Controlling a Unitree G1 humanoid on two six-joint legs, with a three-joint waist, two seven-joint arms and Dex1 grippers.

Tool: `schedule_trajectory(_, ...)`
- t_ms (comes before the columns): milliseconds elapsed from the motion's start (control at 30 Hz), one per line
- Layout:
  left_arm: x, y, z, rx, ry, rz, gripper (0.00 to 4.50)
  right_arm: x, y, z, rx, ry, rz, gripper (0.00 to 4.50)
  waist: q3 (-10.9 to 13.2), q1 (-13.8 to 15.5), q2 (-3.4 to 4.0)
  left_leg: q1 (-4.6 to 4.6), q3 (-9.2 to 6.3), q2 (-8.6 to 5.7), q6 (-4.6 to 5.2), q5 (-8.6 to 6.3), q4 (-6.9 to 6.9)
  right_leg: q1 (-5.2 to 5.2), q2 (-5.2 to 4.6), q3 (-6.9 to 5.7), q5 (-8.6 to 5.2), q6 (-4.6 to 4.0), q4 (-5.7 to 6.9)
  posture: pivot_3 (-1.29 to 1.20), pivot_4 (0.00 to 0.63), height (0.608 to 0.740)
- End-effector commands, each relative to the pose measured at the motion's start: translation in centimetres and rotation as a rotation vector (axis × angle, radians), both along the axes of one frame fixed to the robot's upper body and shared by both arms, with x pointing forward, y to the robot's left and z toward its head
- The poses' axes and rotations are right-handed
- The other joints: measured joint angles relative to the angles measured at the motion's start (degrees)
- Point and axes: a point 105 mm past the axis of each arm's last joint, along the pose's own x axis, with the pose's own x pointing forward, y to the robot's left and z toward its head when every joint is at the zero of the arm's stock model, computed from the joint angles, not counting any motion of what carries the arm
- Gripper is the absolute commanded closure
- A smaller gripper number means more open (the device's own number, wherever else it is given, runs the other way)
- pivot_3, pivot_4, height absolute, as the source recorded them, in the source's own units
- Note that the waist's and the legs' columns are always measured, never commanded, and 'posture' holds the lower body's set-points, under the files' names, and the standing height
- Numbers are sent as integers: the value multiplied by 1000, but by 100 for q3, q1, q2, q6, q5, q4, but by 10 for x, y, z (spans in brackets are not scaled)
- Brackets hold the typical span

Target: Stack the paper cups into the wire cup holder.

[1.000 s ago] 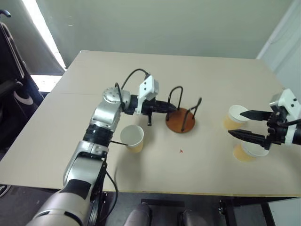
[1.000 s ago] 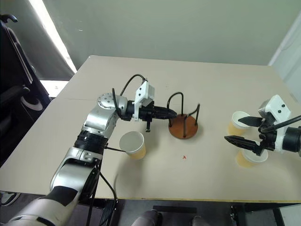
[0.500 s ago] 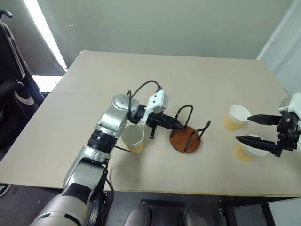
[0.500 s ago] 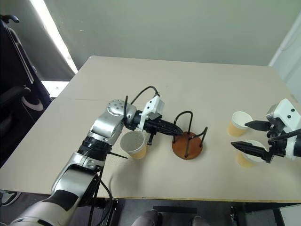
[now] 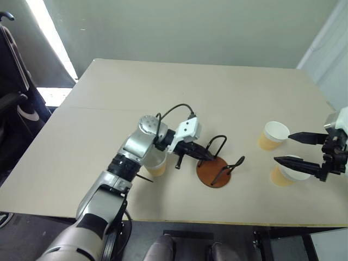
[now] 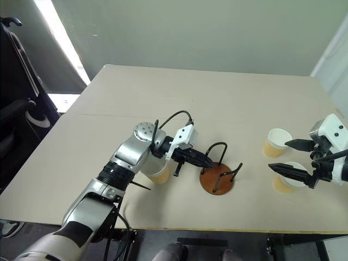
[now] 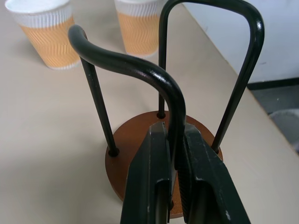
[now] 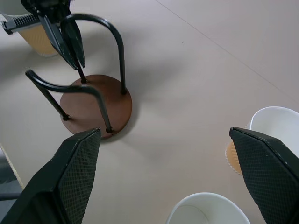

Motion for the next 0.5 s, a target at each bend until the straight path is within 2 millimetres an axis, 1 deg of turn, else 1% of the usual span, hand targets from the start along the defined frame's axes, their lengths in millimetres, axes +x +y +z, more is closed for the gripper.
schedule_trajectory(33,1,-3,1,0,-41,-8,3597,-2,0,11,-31,-57,0,0,0,0,0,0,0,0,0,0,0,0,0,0,0,0,0,0,150,740)
schedule_trajectory(67,1,-3,0,0,-42,-7,3289,-2,0,11,-31,-56,0,0,0,0,0,0,0,-1,1,0,1,0,0,0,0,0,0,0,150,740)
schedule_trajectory(233,-1,-3,2,-10,-39,-14,1429,-1,1,10,-30,-51,7,0,0,0,0,0,0,-1,1,0,1,0,0,0,0,0,0,0,150,740)
schedule_trajectory(367,0,-4,5,-28,-43,-9,24,-1,2,9,-28,-49,11,0,0,0,0,0,0,-1,1,0,1,0,0,0,0,0,1,0,150,740)
schedule_trajectory(500,3,-3,14,-54,-74,5,24,1,3,9,-29,-53,17,0,0,0,0,1,1,-1,1,0,1,0,0,0,0,0,1,0,150,740)
